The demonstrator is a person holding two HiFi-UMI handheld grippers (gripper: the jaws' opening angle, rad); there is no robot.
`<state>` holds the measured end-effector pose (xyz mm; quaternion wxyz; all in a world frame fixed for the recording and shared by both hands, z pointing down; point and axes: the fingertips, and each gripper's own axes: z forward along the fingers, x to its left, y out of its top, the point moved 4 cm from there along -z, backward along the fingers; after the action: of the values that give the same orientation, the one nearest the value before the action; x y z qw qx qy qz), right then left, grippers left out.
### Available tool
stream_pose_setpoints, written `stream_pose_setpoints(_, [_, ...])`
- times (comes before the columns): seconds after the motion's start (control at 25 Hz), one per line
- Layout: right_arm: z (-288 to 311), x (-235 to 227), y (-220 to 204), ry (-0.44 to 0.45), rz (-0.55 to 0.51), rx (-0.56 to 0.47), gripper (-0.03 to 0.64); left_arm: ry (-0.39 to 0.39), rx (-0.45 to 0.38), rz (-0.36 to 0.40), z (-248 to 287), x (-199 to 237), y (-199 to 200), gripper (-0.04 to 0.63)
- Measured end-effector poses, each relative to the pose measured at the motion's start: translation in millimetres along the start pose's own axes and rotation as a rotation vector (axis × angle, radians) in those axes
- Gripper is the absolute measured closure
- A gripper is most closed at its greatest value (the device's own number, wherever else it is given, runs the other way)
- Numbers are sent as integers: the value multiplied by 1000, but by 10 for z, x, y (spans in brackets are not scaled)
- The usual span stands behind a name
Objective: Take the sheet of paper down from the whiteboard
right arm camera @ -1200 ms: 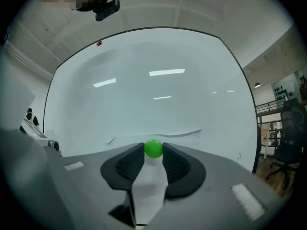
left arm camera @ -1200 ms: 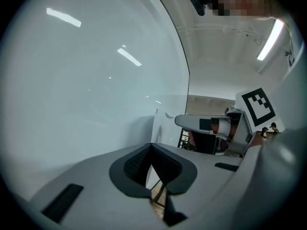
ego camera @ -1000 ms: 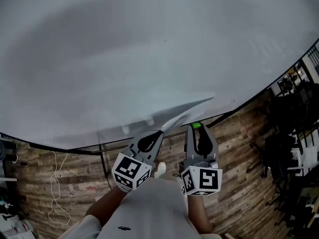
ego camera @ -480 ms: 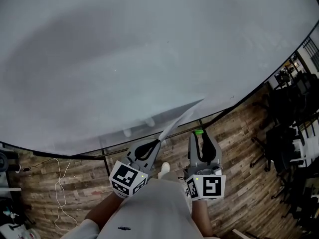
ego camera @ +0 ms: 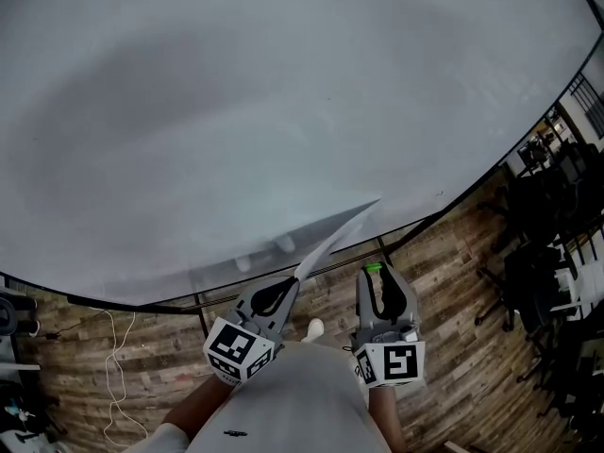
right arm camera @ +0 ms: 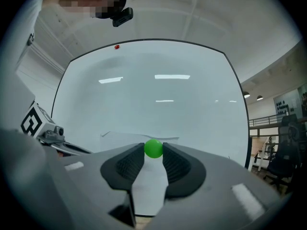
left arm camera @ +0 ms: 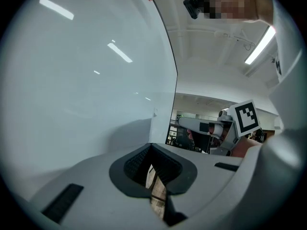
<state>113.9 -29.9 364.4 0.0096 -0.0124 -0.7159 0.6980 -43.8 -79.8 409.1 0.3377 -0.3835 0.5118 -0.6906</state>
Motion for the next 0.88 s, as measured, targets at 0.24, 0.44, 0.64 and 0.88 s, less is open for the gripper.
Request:
stream_pose_setpoints(0.24, [26,-27,-39,-9,-3,7,488,10,-34,10,11,23,93,589])
stream_pose_setpoints(0.44, [63,-20,-53,-12,3,11,486,20,-54,16,21,67,182,589])
stream_pose_setpoints(0.64, [102,52,-80,-5,-8,24,486,21,-71,26,32,99,234,589])
stream_pose_setpoints(0.88, [125,61,-78,-3,-11,25,486,21,-79,29,55,110,273,589])
